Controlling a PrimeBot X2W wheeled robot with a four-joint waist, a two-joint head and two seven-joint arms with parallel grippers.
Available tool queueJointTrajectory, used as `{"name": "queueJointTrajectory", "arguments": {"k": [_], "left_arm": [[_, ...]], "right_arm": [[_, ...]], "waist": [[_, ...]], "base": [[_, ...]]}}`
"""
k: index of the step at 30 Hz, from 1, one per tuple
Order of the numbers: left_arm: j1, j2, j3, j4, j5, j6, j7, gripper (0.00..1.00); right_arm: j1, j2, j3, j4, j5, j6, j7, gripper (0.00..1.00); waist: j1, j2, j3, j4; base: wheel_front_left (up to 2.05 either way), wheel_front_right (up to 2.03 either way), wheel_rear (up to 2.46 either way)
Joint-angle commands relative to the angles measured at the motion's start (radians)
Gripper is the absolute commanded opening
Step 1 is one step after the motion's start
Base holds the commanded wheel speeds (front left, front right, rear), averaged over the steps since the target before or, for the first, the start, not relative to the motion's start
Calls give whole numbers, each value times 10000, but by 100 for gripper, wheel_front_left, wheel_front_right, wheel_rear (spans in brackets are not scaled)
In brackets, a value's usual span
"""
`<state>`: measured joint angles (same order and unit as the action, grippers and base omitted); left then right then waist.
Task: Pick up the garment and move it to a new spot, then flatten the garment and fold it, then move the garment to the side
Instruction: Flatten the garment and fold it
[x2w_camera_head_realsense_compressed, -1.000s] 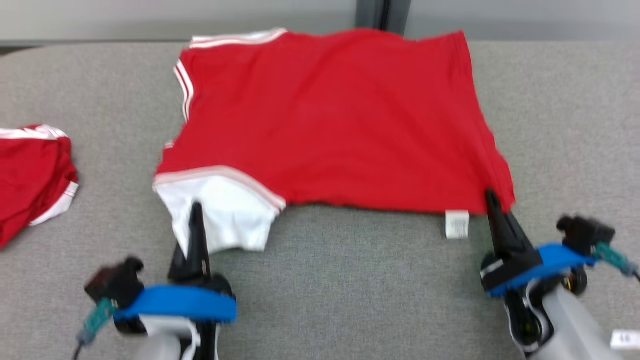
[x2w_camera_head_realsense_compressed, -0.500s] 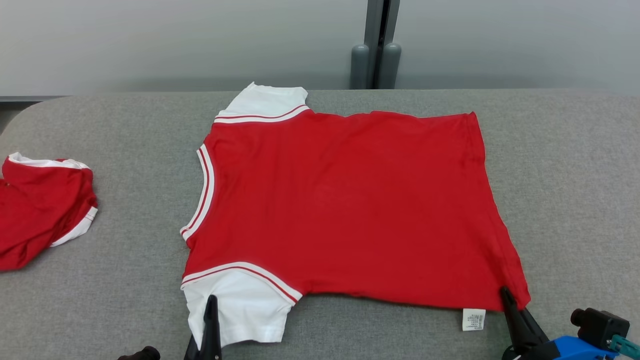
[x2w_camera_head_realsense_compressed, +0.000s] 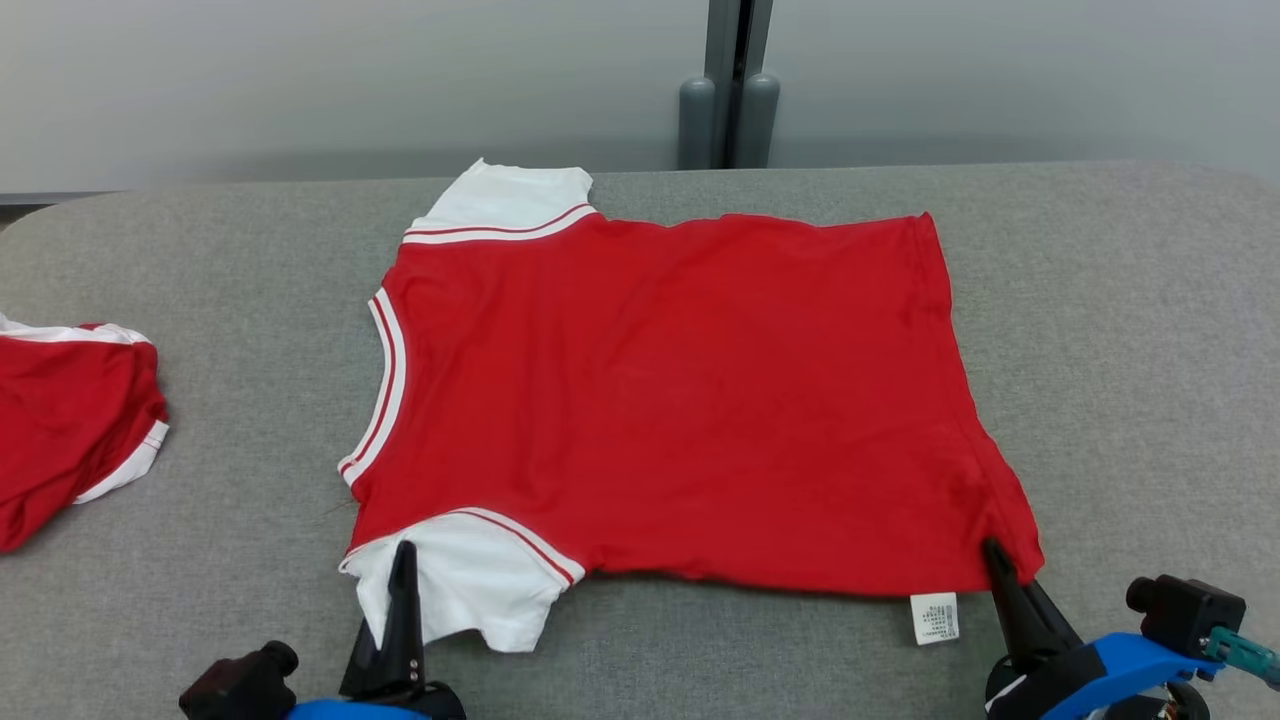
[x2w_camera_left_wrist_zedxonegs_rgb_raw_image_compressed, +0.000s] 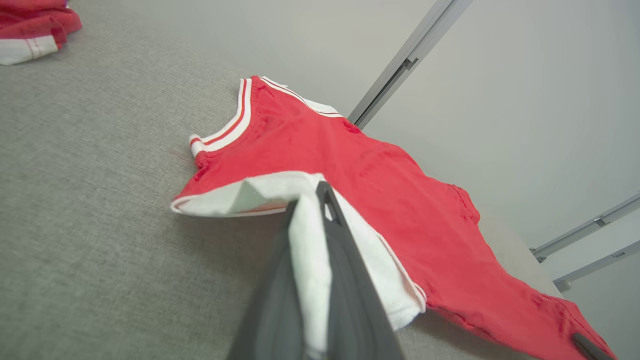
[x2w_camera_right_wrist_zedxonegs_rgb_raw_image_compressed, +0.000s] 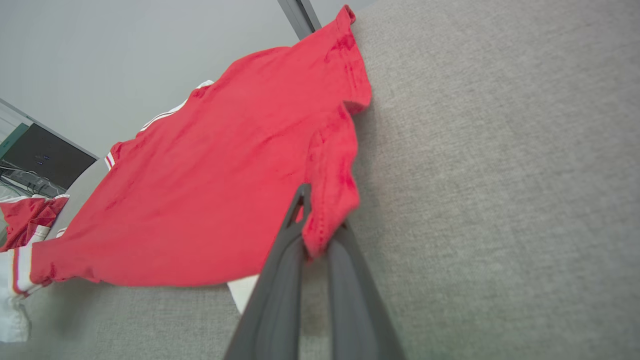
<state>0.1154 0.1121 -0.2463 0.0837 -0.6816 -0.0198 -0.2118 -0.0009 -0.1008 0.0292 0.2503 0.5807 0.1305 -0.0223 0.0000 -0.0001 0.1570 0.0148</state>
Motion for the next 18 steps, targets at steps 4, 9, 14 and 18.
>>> {"name": "queueJointTrajectory", "arguments": {"k": [4, 9, 14, 18], "left_arm": [[-703, 214, -28, 348, 14, -223, 140, 0], [-1366, 340, -72, 857, -16, -432, 303, 0], [-2009, 519, -27, 1421, -140, -596, 419, 0], [-2423, 619, -23, 1757, -229, -685, 520, 0]], "right_arm": [[-550, 114, 33, 260, -132, 5, 107, 0], [-1091, 171, 128, 549, 49, 5, 290, 0], [-1705, 233, -56, 984, 425, 5, 544, 0], [-2085, 212, -152, 1339, 501, 5, 801, 0]], "waist": [[0, 1, 51, -50], [0, 1, 141, -77], [0, 1, 248, -123], [0, 1, 338, -125]], "base": [[0, 0, 0], [0, 0, 0], [0, 0, 0], [0, 0, 0]]}}
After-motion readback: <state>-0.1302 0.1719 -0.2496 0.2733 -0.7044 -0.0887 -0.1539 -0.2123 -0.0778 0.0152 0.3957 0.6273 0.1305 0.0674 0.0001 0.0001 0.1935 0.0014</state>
